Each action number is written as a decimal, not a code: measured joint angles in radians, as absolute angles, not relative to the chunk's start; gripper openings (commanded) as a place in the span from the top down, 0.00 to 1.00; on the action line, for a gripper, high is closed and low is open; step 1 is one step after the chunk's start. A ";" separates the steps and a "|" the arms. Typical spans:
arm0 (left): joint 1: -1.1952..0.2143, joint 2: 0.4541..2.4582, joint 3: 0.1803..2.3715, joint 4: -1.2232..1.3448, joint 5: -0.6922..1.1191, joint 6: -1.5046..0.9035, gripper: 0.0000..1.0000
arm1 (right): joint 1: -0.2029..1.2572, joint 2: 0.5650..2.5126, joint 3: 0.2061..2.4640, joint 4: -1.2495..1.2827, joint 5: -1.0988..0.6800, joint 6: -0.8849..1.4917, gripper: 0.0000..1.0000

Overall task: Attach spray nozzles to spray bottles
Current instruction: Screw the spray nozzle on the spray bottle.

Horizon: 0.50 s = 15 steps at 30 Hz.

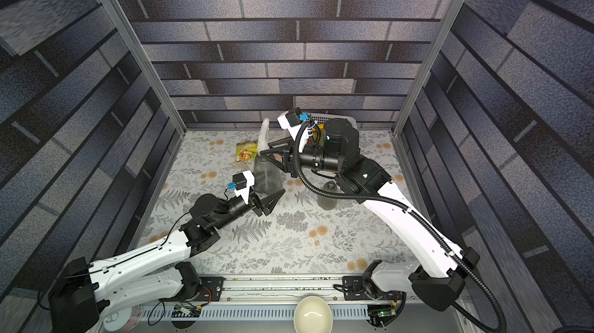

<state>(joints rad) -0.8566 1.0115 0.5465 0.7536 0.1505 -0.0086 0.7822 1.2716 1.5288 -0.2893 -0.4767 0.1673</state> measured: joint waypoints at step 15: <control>-0.859 1.088 0.603 0.731 0.010 -0.013 0.43 | 1.099 1.263 1.356 0.014 0.398 0.031 0.77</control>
<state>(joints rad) -0.8585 1.0882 0.6029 0.7315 0.0105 -0.0132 1.0988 1.2633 1.3556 0.0143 0.3985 0.0311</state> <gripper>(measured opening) 0.807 0.311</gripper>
